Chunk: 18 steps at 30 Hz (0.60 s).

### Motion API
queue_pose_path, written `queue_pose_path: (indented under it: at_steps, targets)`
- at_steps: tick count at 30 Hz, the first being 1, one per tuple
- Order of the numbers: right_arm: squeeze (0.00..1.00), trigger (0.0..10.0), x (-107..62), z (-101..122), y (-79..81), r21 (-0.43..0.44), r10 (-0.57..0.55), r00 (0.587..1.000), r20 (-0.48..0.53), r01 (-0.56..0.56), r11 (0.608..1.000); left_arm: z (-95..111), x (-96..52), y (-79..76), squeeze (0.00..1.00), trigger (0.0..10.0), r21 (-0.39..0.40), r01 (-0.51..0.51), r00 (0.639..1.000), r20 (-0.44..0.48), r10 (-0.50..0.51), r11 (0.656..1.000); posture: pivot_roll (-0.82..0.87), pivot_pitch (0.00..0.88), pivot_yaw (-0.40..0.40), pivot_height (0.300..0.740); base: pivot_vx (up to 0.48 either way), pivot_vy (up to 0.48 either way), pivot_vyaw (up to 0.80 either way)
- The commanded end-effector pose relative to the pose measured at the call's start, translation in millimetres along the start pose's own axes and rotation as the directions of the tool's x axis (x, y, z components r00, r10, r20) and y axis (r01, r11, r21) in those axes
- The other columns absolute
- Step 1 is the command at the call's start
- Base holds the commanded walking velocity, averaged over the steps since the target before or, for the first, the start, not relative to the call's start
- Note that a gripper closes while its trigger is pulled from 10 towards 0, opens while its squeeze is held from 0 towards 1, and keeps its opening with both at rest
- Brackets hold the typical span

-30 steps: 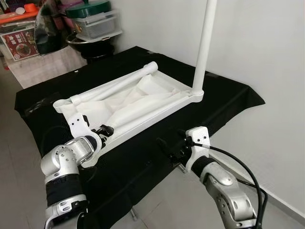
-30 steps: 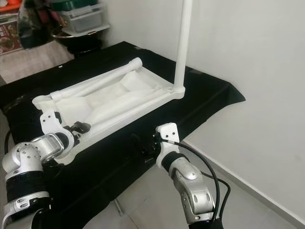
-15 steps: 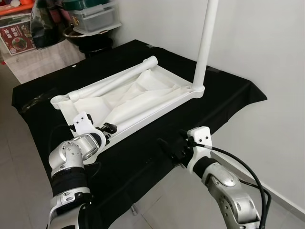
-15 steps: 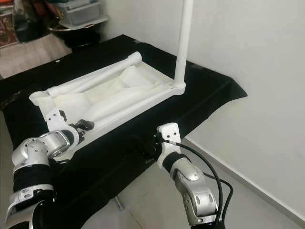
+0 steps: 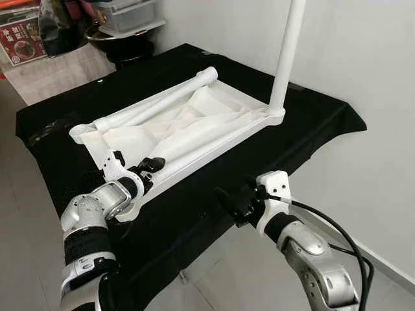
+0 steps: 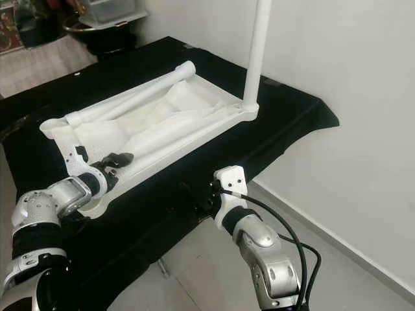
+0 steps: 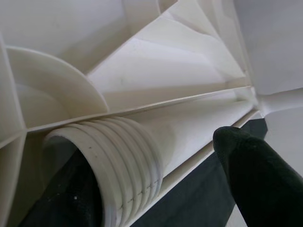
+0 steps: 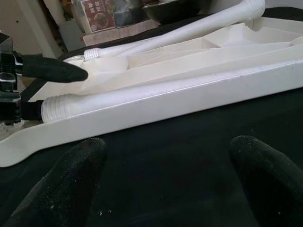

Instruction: Building children table

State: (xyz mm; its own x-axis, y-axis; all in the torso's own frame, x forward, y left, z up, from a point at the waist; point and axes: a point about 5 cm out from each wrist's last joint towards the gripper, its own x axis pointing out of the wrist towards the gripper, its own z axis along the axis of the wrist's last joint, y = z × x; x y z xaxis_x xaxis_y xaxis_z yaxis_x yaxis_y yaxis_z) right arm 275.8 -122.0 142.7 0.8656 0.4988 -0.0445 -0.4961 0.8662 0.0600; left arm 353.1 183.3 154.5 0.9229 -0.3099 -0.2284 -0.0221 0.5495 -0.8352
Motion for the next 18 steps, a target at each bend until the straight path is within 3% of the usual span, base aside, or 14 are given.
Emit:
queue_pose_path:
  at_steps: [1,4,5,7,8,9,18]
  targets:
    - [0.00,10.0,-0.7,-2.3,4.9,0.004,0.012,1.000,-0.013,-0.012,1.000,-1.9,-3.7,-3.3,0.00,10.0,-0.041,0.108,0.994,-0.006,-0.108,0.993,-0.11,0.107,0.071,0.740,0.000,0.000,0.00]
    - [0.00,10.0,-0.7,-2.2,5.4,0.005,0.012,1.000,-0.014,-0.012,1.000,-3.1,-4.5,-5.2,0.00,10.0,-0.055,0.150,0.989,-0.008,-0.151,0.987,-0.11,0.104,0.072,0.740,0.000,0.000,0.00]
    - [0.00,10.0,-0.8,-2.2,5.7,0.006,0.011,1.000,-0.014,-0.011,1.000,-5.4,-4.7,-6.1,0.00,5.7,-0.063,0.175,0.984,-0.012,-0.176,0.983,-0.11,0.104,0.073,0.740,0.000,0.000,0.00]
    - [0.00,10.0,-0.9,-2.1,6.0,0.007,0.011,1.000,-0.015,-0.011,1.000,-7.0,-4.5,-6.3,0.00,5.7,-0.067,0.186,0.982,-0.015,-0.188,0.980,-0.11,0.103,0.073,0.740,0.000,0.000,0.00]
    - [0.00,10.0,-1.0,-2.3,6.1,0.008,0.011,1.000,-0.015,-0.011,1.000,-7.7,-4.0,-5.6,0.00,0.6,-0.078,0.191,0.981,-0.010,-0.193,0.978,-0.11,0.100,0.071,0.740,0.000,0.000,0.00]
    - [0.00,10.0,-1.0,-2.3,6.1,0.008,0.011,1.000,-0.015,-0.011,1.000,-8.3,-3.5,-5.3,0.00,0.0,-0.095,0.200,0.979,-0.003,-0.202,0.975,-0.11,0.099,0.070,0.740,0.000,0.000,0.00]
    - [0.00,10.0,-1.3,-2.6,6.1,0.006,0.011,1.000,-0.016,-0.011,1.000,-13.6,-2.2,-6.2,0.00,0.0,-0.142,0.246,0.969,-0.002,-0.248,0.959,-0.12,0.094,0.077,0.740,0.000,0.000,0.00]
